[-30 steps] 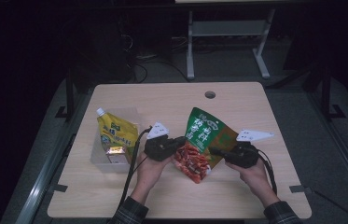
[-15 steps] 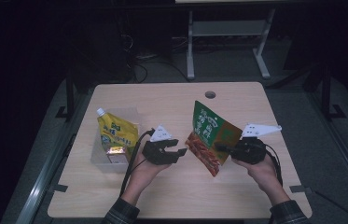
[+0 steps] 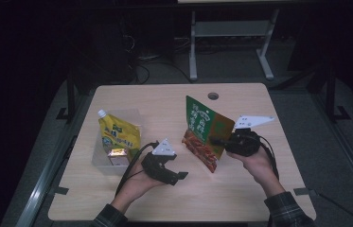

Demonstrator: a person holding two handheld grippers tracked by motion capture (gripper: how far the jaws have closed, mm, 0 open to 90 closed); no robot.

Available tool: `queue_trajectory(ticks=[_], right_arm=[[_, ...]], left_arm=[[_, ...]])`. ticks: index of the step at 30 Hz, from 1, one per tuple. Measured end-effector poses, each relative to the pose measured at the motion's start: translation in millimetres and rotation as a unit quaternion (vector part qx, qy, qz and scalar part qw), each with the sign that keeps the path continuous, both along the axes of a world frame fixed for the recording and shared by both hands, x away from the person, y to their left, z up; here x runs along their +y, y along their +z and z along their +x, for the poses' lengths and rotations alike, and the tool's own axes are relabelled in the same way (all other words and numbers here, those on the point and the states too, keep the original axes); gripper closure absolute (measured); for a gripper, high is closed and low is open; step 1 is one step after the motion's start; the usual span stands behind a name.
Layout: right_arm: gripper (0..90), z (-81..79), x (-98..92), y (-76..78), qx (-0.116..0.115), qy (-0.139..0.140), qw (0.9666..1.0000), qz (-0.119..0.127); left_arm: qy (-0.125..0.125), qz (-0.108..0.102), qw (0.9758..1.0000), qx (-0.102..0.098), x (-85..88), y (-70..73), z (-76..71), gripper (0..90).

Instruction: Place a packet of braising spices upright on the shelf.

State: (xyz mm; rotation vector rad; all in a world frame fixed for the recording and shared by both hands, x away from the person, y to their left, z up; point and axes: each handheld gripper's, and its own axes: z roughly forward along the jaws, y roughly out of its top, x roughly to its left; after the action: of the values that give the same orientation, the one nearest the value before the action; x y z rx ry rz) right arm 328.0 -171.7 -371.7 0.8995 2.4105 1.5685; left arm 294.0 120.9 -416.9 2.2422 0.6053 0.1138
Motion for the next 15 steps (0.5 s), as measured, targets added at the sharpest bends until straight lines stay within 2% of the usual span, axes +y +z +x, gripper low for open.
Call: queue_trajectory(ticks=[5, 15], right_arm=[[89.3, 11.2, 14.4, 6.3, -0.001, 0.009, 0.9999, -0.006], [89.4, 33.1, 44.5, 21.5, -0.005, 0.021, 0.9997, -0.010]], left_arm=[[-0.016, 0.003, 0.9999, -0.003, 10.1, -8.9, -9.8, 15.2], [-0.014, -0.025, 0.9996, -0.006, 23.6, -19.0, -21.4, 15.1]])
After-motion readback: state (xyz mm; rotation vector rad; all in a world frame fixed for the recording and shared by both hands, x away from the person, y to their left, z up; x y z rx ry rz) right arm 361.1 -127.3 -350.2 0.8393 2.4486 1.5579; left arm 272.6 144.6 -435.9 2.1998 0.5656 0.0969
